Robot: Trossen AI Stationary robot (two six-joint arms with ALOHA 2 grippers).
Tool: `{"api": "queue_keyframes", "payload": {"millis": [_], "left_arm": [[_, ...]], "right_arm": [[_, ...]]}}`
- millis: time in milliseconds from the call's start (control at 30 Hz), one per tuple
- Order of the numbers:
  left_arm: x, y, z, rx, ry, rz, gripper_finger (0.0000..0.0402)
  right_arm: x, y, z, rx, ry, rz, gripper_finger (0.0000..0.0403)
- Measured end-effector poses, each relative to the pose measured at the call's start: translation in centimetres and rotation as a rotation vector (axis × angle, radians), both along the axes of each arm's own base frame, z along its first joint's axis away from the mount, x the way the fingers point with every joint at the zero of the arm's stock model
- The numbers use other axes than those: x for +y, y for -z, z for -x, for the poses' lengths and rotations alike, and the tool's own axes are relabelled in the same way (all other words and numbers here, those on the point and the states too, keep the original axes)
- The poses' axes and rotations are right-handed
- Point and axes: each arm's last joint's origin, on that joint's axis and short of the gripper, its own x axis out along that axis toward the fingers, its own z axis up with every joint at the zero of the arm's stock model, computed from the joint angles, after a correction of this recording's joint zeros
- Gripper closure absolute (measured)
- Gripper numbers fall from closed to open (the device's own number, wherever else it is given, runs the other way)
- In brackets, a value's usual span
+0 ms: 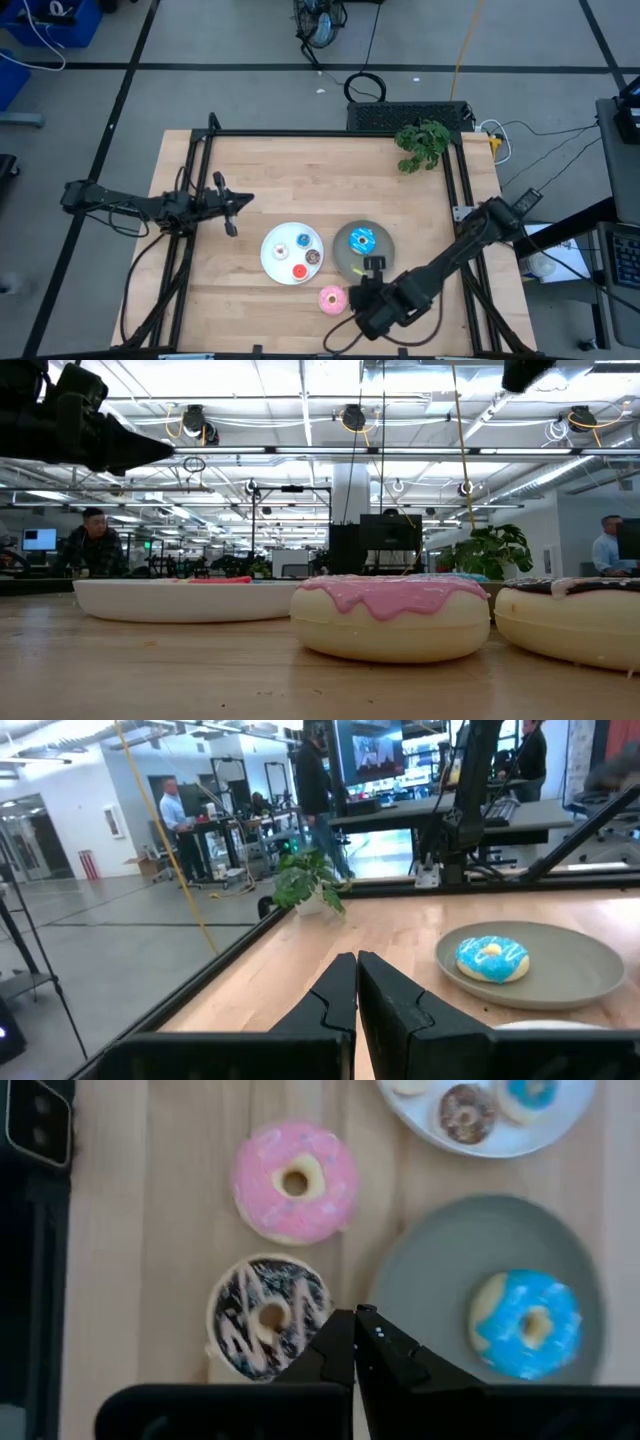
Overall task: Pick & Place donuts
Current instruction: Put the large black donut on the green plate
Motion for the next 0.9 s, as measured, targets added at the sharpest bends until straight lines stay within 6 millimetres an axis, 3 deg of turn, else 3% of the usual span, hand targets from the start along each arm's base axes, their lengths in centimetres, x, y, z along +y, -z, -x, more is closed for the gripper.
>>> {"api": "queue_keyframes", "payload": {"millis": [200, 467, 600, 733, 900], "left_arm": [[0.0, -0.2, 0.0, -0.024, 0.000, 0.001, 0.0380], [0.0, -0.3, 0.0, -0.017, -0.004, -0.039, 0.0380], [0.0, -0.3, 0.0, -0.018, -0.007, -0.039, 0.0380], [0.0, -0.3, 0.0, -0.018, -0.012, -0.041, 0.0380], [0.0, -0.3, 0.0, -0.012, -0.014, -0.063, 0.0380]], "right_arm": [[0.3, 1.3, -1.4, 0.007, 0.027, -0.088, 0.0362], [0.4, 2.6, -1.5, 0.037, -0.022, -0.092, 0.0218], [0.2, 4.2, -1.5, 0.019, -0.027, -0.099, 0.0165], [-0.4, 6.3, -1.1, 0.055, -0.010, -0.078, 0.0143], [-1.0, 7.8, -0.8, 0.104, -0.006, -0.104, 0.0146]]}}
